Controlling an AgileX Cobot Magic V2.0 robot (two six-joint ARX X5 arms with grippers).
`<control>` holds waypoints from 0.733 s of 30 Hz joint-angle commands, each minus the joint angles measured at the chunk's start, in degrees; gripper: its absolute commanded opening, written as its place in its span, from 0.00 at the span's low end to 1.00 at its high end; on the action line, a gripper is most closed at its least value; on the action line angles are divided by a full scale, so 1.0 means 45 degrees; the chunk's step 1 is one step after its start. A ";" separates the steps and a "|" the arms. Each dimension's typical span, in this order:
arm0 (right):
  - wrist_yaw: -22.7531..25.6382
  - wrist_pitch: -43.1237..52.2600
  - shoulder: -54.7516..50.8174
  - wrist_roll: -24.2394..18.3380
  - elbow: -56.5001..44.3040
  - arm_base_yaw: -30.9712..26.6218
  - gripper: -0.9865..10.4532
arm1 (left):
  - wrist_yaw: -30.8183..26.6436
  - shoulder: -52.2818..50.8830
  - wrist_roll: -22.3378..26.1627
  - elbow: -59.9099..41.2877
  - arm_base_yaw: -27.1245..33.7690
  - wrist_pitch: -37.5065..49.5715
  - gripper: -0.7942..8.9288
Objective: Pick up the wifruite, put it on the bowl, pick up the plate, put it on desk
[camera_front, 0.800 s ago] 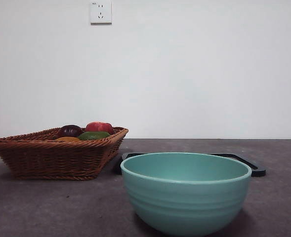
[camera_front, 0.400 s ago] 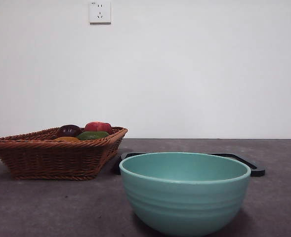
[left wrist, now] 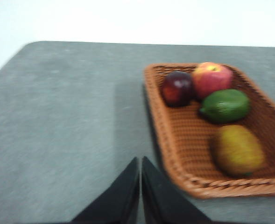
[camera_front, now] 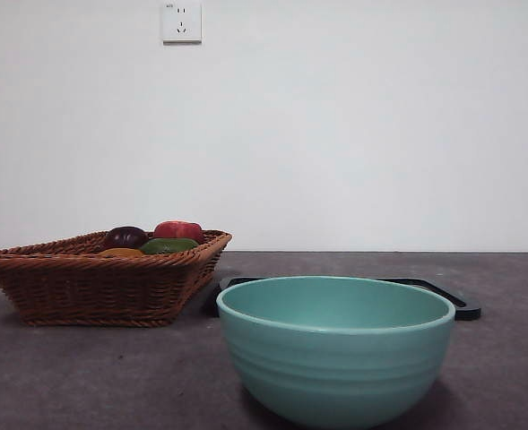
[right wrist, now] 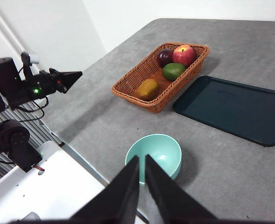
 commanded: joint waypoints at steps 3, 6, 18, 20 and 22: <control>0.0010 0.0131 -0.0024 -0.0112 0.0209 0.0078 0.10 | -0.0947 -0.0631 -0.0034 -0.0724 0.0000 0.0073 0.09; 0.0010 0.0131 -0.0019 -0.0112 0.0209 0.0078 0.10 | -0.1035 -0.0865 -0.0034 -0.1044 0.0000 0.0078 0.09; 0.0010 0.0131 -0.0019 -0.0107 0.0209 0.0078 0.10 | -0.1030 -0.2040 -0.0330 -0.1860 0.0005 0.0063 0.09; 0.0010 0.0131 -0.0019 -0.0112 0.0209 0.0078 0.10 | -0.1030 -0.2171 -0.0427 -0.1987 0.0005 0.0068 0.09; 0.0010 0.0131 -0.0019 -0.0112 0.0209 0.0078 0.10 | -0.1030 -0.2312 -0.0476 -0.2035 0.0005 -0.0146 0.09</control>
